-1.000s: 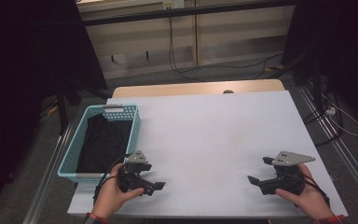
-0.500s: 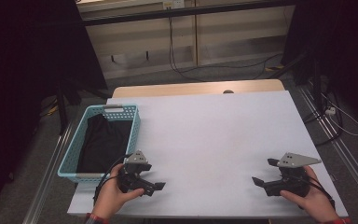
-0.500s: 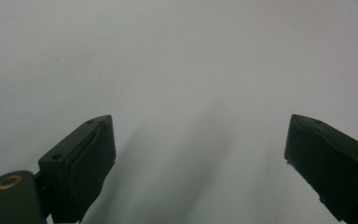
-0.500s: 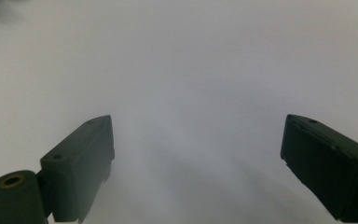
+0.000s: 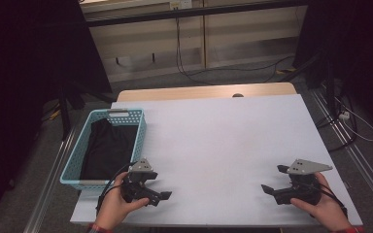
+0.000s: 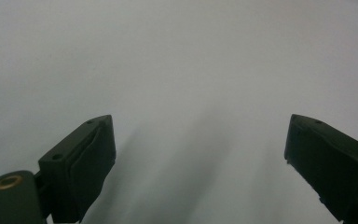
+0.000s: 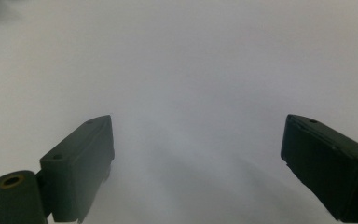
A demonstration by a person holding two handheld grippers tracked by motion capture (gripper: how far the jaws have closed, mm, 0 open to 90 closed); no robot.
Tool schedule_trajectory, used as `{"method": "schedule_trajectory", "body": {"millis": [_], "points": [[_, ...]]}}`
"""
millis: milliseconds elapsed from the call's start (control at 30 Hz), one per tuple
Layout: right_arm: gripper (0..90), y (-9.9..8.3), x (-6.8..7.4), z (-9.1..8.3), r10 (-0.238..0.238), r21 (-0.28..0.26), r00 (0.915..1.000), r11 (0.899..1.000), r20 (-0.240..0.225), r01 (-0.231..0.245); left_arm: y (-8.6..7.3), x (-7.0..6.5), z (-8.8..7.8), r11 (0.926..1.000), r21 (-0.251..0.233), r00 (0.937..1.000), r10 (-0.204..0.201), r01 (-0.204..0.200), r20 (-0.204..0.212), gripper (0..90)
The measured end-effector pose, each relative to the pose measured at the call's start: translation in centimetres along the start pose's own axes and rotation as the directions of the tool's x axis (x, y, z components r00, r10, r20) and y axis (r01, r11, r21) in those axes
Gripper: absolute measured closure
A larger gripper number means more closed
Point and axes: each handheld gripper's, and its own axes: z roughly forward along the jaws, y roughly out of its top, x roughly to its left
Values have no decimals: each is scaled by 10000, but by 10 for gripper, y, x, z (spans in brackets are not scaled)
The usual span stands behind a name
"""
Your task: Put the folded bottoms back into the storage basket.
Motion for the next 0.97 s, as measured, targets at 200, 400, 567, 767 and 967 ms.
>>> {"method": "schedule_trajectory", "body": {"millis": [200, 400, 567, 767, 967], "points": [[95, 0, 1, 2, -30, 37, 10000, 10000, -49, 30, 1, 0, 0, 10000, -79, 10000, -6, 6, 54, 88], [95, -1, 1, 1, -72, 60, 10000, 10000, -13, 72, 0, 0, 0, 10000, -19, 10000, 33, -33, 61, 89], [94, -2, -1, 1, -92, 147, 10000, 9998, 33, 92, 1, 0, 0, 10000, -56, 10000, 2, -1, 81, 89], [94, -2, -2, 0, -44, 88, 10000, 10000, 62, 44, 2, 1, 0, 10000, -74, 10000, 37, -37, 51, 88], [94, -3, -1, 1, -74, 125, 10000, 9999, 32, 73, 3, 1, 0, 10000, -74, 10000, 32, -32, 61, 88]]}}
